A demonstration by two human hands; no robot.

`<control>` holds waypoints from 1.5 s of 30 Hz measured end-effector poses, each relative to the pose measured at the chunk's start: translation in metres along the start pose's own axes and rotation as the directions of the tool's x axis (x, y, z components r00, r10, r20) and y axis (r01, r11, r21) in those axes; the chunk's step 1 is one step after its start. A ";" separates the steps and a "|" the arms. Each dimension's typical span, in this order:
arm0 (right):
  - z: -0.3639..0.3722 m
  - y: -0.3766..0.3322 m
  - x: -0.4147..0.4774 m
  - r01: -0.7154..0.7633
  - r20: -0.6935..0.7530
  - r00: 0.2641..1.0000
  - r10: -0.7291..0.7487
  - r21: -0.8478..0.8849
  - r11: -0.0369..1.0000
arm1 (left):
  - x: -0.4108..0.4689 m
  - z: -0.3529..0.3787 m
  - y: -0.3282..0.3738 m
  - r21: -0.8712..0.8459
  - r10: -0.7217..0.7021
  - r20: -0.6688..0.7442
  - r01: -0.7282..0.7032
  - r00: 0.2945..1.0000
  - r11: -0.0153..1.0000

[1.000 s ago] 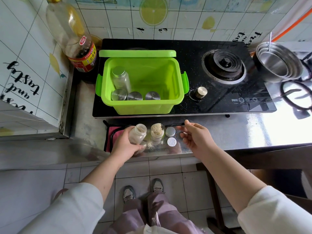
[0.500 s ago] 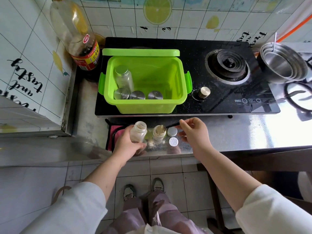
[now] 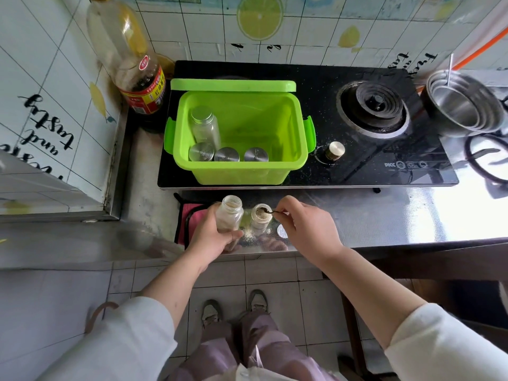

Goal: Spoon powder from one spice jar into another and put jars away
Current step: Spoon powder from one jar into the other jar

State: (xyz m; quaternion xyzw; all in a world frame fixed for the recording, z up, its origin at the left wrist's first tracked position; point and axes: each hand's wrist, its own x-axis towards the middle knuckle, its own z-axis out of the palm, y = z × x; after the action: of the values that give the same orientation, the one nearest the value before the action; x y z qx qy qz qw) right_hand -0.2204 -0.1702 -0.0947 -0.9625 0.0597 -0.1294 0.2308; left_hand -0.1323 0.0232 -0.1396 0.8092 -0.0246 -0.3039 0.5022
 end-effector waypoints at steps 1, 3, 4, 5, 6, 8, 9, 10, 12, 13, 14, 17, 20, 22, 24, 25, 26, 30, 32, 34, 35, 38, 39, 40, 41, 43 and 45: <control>0.000 0.000 -0.001 0.005 -0.013 1.000 -0.006 -0.008 1.000 | 0.000 0.000 0.000 -0.003 0.000 0.000 0.000 1.000 1.000; 0.000 0.001 -0.001 -0.001 -0.026 1.000 0.000 -0.012 1.000 | 0.000 0.000 0.001 0.009 0.010 0.000 -0.010 1.000 1.000; -0.001 0.001 -0.002 -0.008 -0.029 1.000 0.008 -0.011 1.000 | -0.001 0.000 0.003 0.010 0.013 0.005 -0.013 1.000 1.000; -0.001 0.002 -0.003 -0.023 -0.033 0.999 0.023 -0.008 1.000 | -0.002 0.000 0.003 0.009 0.013 0.013 -0.013 1.000 1.000; -0.001 0.001 -0.003 -0.047 -0.038 0.998 0.047 0.002 0.999 | -0.002 0.000 0.004 -0.003 0.012 0.019 -0.012 1.000 1.000; -0.004 -0.001 -0.002 -0.136 -0.050 0.989 0.139 0.064 0.989 | -0.004 -0.001 0.005 -0.013 0.018 0.020 -0.017 1.000 1.000; -0.005 -0.001 -0.001 -0.200 -0.049 0.977 0.207 0.119 0.972 | -0.004 -0.001 0.004 0.015 0.029 0.013 -0.029 1.000 0.999; -0.006 -0.002 0.000 -0.270 -0.043 0.958 0.283 0.183 0.945 | -0.003 -0.001 0.004 0.048 0.039 0.009 -0.040 0.999 0.998; -0.008 -0.001 0.003 -0.388 -0.038 0.906 0.421 0.318 0.865 | -0.003 -0.002 0.003 0.091 0.060 -0.010 -0.058 0.998 0.994; -0.010 -0.002 0.004 -0.428 -0.038 0.876 0.480 0.396 0.812 | -0.002 -0.002 0.004 0.103 0.070 -0.016 -0.068 0.997 0.992; -0.012 -0.003 0.006 -0.455 -0.034 0.845 0.534 0.480 0.750 | -0.002 -0.003 0.005 0.118 0.077 -0.021 -0.074 0.997 0.990; -0.021 -0.007 0.011 -0.477 -0.004 0.759 0.651 0.677 0.560 | -0.002 -0.005 0.006 0.171 0.089 -0.024 -0.084 0.996 0.982; -0.026 -0.012 0.016 -0.447 0.061 0.748 0.661 0.783 0.434 | 0.000 -0.006 0.004 0.216 0.101 -0.035 -0.092 0.994 0.972; -0.026 -0.017 0.017 -0.422 0.075 0.773 0.630 0.802 0.422 | -0.001 -0.006 0.006 0.230 0.117 -0.038 -0.105 0.992 0.967; -0.025 -0.022 0.017 -0.408 0.077 0.796 0.600 0.800 0.439 | -0.001 -0.006 0.007 0.271 0.139 -0.035 -0.124 0.990 0.955; -0.024 -0.025 0.017 -0.404 0.078 0.807 0.585 0.796 0.451 | -0.001 -0.006 0.008 0.291 0.152 -0.032 -0.137 0.988 0.947; -0.023 -0.027 0.016 -0.403 0.079 0.818 0.570 0.785 0.470 | -0.001 -0.007 0.009 0.309 0.164 -0.030 -0.147 0.986 0.940; -0.013 -0.031 0.015 -0.385 0.064 0.882 0.468 0.672 0.633 | -0.004 -0.009 0.012 0.366 0.187 -0.018 -0.168 0.982 0.916; -0.009 -0.034 0.015 -0.366 0.057 0.905 0.422 0.611 0.702 | -0.004 -0.009 0.013 0.383 0.192 -0.019 -0.170 0.981 0.908; -0.007 -0.037 0.016 -0.375 0.076 0.908 0.412 0.586 0.718 | -0.004 -0.009 0.014 0.390 0.193 -0.014 -0.172 0.981 0.905; -0.006 -0.038 0.017 -0.395 0.098 0.900 0.425 0.595 0.700 | -0.004 -0.009 0.014 0.388 0.193 -0.002 -0.177 0.981 0.904; -0.003 -0.041 0.021 -0.491 0.198 0.842 0.502 0.668 0.559 | -0.005 -0.008 0.014 0.357 0.197 0.045 -0.200 0.979 0.913; -0.002 -0.042 0.022 -0.518 0.236 0.818 0.525 0.699 0.493 | -0.006 -0.008 0.014 0.338 0.197 0.059 -0.205 0.979 0.919; -0.001 -0.043 0.023 -0.539 0.275 0.795 0.540 0.730 0.422 | -0.007 -0.008 0.014 0.321 0.198 0.075 -0.212 0.977 0.923; 0.000 -0.043 0.024 -0.552 0.311 0.775 0.550 0.757 0.349 | -0.007 -0.009 0.014 0.309 0.201 0.091 -0.220 0.975 0.925; 0.000 -0.042 0.025 -0.567 0.371 0.740 0.561 0.792 0.224 | -0.008 -0.009 0.013 0.305 0.212 0.117 -0.239 0.970 0.922; 0.001 -0.041 0.026 -0.579 0.412 0.718 0.562 0.801 0.152 | -0.008 -0.010 0.012 0.321 0.230 0.128 -0.260 0.965 0.911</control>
State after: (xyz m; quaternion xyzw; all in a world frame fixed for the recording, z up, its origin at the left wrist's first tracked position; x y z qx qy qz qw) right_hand -0.1931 -0.1378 -0.0705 -0.5861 0.3362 -0.0354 0.7363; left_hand -0.1308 0.0281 -0.1227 0.8591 -0.1990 -0.2650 0.3900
